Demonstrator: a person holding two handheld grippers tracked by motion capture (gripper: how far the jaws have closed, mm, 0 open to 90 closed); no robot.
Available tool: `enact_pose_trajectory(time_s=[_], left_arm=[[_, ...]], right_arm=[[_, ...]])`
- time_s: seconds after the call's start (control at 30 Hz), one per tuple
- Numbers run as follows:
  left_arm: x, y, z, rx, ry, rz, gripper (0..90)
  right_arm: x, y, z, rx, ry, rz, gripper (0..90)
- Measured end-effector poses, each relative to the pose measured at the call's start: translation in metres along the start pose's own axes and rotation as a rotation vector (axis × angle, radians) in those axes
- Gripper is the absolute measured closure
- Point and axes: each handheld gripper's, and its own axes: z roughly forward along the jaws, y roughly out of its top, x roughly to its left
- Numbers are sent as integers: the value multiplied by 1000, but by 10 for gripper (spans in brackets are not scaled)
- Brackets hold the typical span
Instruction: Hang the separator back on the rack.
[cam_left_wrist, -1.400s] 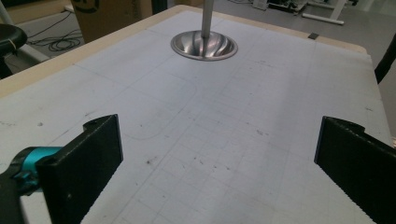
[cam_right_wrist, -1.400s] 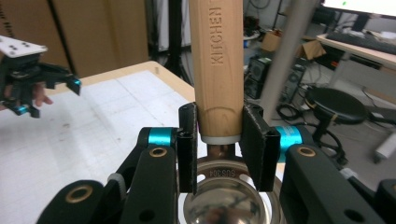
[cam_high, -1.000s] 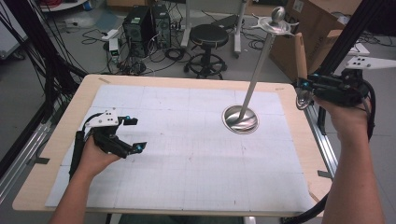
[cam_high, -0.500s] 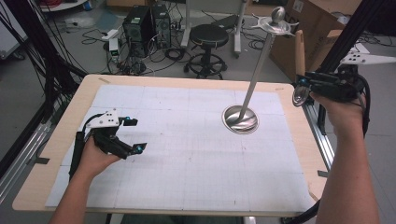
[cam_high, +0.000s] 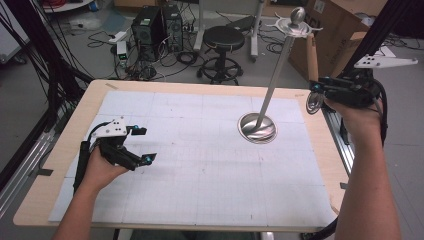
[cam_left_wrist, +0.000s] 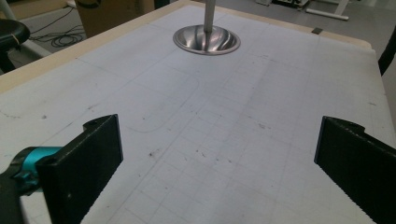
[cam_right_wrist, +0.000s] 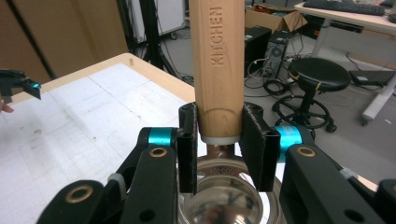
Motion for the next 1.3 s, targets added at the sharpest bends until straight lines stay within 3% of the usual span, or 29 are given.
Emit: enact_pose_trajectory(time_s=[0.23, 0.73, 0.97, 1.07, 1.1, 1.3], left_arm=[[0, 0, 0, 0, 1, -1, 17], [0, -1, 0, 1, 2, -5, 17], [0, -1, -1, -1, 4, -4, 17], [0, 0, -1, -9, -1, -2, 17], [0, 0, -1, -8, 0, -3, 17], [1, 0, -2, -10, -1, -3, 17]], right_arm=[[4, 1, 8, 17, 10, -7, 690], [12, 4, 35, 61, -16, -10, 682], [16, 9, 43, 87, -18, -33, 665], [18, 10, 47, 87, -42, -41, 534], [20, 10, 47, 94, -61, -47, 524], [26, 9, 41, 71, -74, -66, 481]])
